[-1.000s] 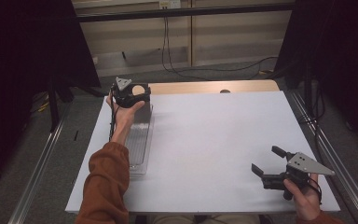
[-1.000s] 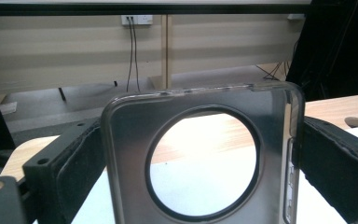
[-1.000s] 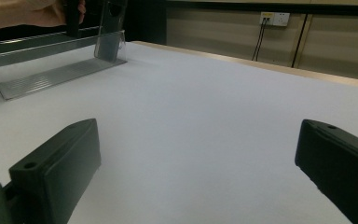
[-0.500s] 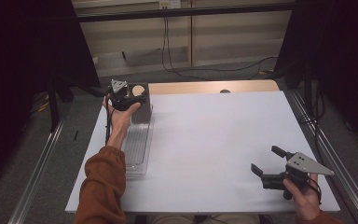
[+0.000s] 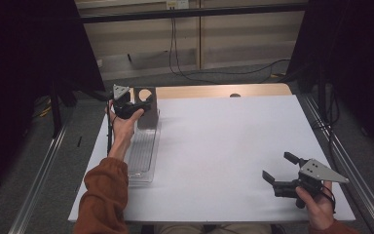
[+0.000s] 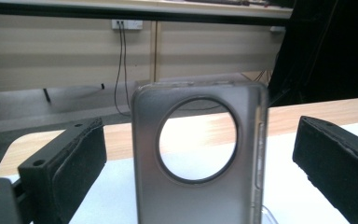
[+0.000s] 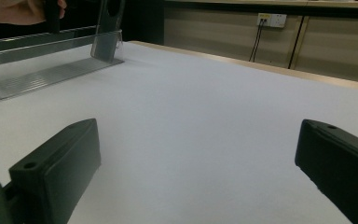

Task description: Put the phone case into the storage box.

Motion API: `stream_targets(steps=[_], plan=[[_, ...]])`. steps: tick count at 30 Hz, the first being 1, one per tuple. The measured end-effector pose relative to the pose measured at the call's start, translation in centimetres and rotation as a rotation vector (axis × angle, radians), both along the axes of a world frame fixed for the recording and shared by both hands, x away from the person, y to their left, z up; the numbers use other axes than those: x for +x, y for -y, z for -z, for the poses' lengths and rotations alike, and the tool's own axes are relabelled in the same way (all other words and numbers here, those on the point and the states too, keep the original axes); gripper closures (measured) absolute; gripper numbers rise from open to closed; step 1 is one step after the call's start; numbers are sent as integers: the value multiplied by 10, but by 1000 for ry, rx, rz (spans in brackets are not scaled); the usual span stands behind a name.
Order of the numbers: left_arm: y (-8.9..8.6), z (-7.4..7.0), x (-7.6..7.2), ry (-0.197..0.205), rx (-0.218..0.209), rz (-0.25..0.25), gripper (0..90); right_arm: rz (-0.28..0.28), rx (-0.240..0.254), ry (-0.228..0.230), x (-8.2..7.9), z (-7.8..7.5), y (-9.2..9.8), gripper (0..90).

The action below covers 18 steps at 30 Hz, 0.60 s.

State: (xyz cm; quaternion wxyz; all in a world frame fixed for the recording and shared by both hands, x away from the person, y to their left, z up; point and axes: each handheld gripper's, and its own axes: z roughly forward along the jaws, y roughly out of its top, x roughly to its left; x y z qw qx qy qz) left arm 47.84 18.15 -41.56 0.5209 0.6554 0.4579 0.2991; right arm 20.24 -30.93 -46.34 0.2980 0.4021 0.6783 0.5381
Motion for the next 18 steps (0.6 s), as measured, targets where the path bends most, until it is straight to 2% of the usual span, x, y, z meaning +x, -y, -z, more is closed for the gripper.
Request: stream_targets(steps=[4, 10, 11, 14, 17, 18], plan=[[-2, -3, -6, -1, 10, 18, 30, 2, 6, -5, 0, 0, 1, 0], [-12, -9, -17, 4, -17, 52, 42, 0, 2, -3, 2, 2, 2, 0], [-14, -10, -19, 4, -32, 68, 41, 0, 3, -4, 3, 2, 2, 0], [-19, -11, -25, 13, -58, 69, 41, -1, 2, -6, 3, 2, 2, 0], [-23, -13, -31, 25, -43, 82, 21, 3, -1, -3, 4, 2, 2, 0], [-23, -13, -34, 36, -62, 92, 22, 5, -2, -5, 4, 2, 2, 0]])
